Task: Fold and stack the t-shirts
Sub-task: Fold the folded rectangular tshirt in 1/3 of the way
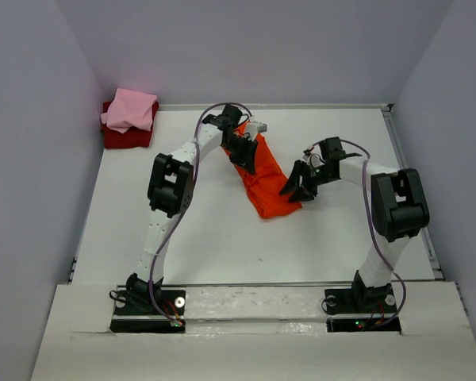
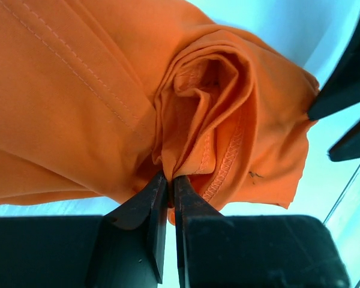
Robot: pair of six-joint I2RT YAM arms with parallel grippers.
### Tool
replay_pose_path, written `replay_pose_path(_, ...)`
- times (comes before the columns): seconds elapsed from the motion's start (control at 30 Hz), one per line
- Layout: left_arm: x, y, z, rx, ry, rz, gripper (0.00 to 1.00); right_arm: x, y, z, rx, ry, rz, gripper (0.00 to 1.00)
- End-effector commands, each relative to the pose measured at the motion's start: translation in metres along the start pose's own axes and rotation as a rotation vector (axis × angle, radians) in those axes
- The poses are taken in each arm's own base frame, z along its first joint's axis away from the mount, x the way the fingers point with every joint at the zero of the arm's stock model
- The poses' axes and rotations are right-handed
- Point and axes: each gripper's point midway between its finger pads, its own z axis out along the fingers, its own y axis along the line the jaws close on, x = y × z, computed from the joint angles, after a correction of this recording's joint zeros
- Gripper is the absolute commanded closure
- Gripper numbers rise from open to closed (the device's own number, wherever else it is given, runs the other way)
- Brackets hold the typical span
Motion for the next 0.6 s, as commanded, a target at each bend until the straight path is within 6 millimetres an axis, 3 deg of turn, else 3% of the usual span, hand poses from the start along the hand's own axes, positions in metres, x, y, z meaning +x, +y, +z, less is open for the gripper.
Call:
replay_pose_path(0.0, -0.022, -0.011, -0.014, 0.029, -0.056, 0.041, 0.81, -0.012, 0.032, -0.018, -0.032, -0.052, -0.064, 0.43)
replay_pose_path(0.17, -0.018, -0.005, -0.009, 0.019, -0.046, 0.024, 0.8, -0.012, 0.046, -0.021, -0.055, -0.056, -0.051, 0.76)
replay_pose_path(0.2, -0.015, -0.003, -0.006, 0.021, -0.039, 0.015, 0.79, -0.011, 0.051, -0.021, -0.061, -0.051, -0.059, 0.95)
replay_pose_path(0.23, -0.014, -0.001, -0.005, 0.017, -0.036, 0.014, 0.79, -0.012, 0.052, -0.022, -0.063, -0.055, -0.057, 1.0)
replay_pose_path(0.47, -0.007, 0.012, 0.006, 0.01, -0.013, -0.018, 0.77, 0.011, 0.066, 0.0, -0.097, 0.005, -0.047, 1.0)
replay_pose_path(0.57, -0.007, 0.013, 0.007, 0.012, -0.013, -0.019, 0.77, 0.017, 0.061, 0.013, -0.103, 0.022, -0.022, 1.0)
